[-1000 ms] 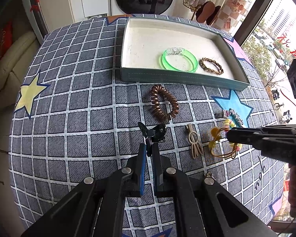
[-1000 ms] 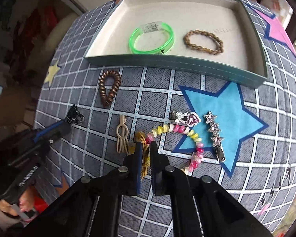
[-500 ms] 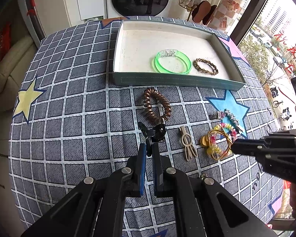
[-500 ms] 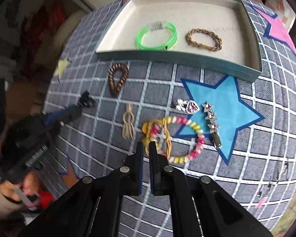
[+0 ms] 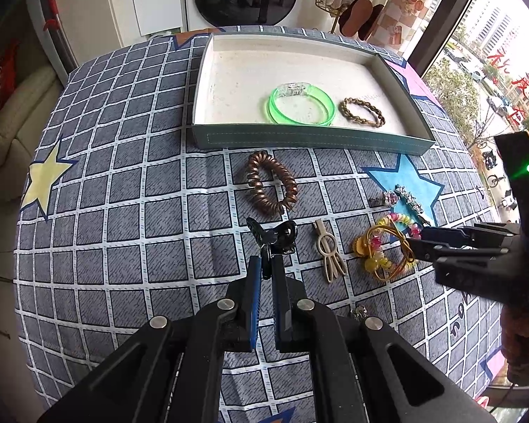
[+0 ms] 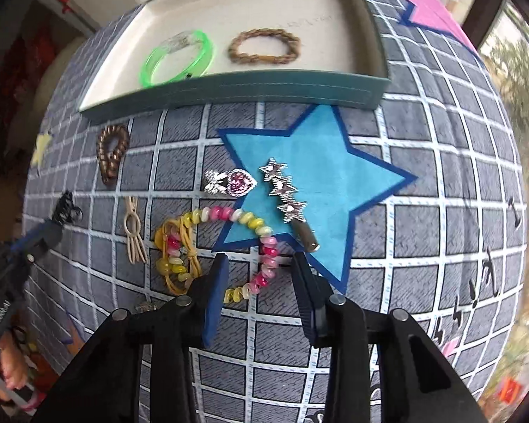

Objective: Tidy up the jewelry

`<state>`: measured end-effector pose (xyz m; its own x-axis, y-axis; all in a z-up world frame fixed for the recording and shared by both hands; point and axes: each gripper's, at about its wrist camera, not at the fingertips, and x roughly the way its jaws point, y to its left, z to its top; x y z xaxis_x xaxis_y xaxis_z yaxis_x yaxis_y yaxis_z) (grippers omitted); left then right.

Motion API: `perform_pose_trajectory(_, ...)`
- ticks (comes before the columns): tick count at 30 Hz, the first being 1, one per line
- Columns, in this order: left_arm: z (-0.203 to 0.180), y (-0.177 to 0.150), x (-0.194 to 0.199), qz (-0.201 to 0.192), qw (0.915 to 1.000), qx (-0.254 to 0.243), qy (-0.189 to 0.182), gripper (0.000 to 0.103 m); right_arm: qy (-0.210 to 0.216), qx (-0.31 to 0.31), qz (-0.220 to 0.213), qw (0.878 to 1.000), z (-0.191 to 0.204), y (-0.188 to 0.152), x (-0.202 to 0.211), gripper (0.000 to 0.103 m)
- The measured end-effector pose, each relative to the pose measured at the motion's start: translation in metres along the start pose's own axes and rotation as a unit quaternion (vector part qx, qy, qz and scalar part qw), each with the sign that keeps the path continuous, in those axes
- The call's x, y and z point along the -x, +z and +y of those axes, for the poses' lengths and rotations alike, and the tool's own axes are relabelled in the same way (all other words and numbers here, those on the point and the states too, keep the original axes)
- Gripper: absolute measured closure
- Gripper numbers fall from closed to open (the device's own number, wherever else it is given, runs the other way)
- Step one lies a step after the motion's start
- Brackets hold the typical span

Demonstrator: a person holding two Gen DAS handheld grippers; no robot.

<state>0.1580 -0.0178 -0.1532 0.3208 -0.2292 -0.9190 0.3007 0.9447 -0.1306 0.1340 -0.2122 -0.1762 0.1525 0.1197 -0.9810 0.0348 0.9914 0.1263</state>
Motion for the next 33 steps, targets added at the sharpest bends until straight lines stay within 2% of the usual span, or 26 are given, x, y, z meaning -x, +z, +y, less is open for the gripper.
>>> perform_pose_trajectory(2, 0.0, 0.0, 0.0, 0.0, 1.0, 0.001, -0.001, 0.085, -0.028, 0.028, 0.001, 0.999, 0.014, 0.0, -0.003, 0.078)
perform_pose_trajectory(3, 0.0, 0.001, 0.0, 0.0, 1.0, 0.0, -0.001, 0.085, -0.033, 0.033, 0.002, 0.999, 0.018, -0.001, -0.004, 0.092)
perform_pose_trajectory(4, 0.0, 0.001, 0.001, -0.001, 1.0, 0.0, -0.002, 0.085, -0.027, 0.031, 0.004, 0.999, 0.019, -0.002, -0.004, 0.093)
perform_pose_trajectory(10, 0.001, 0.004, 0.005, -0.008, 1.0, -0.001, -0.003, 0.085, 0.007, -0.011, -0.024, 1.0, 0.006, -0.01, 0.016, 0.094)
perform_pose_trajectory(17, 0.0, 0.018, 0.013, -0.021, 0.9998, -0.002, -0.007, 0.085, 0.033, -0.04, -0.067, 0.996, -0.02, 0.0, 0.055, 0.094)
perform_pose_trajectory(26, -0.004, 0.068, 0.021, -0.054, 0.9984, -0.004, -0.015, 0.085, 0.049, -0.05, -0.112, 0.991, -0.025, 0.057, 0.089, 0.094)
perform_pose_trajectory(33, -0.004, 0.119, 0.006, -0.074, 0.9972, -0.011, -0.004, 0.085, 0.057, -0.088, -0.123, 0.987, -0.04, 0.099, 0.077, 0.094)
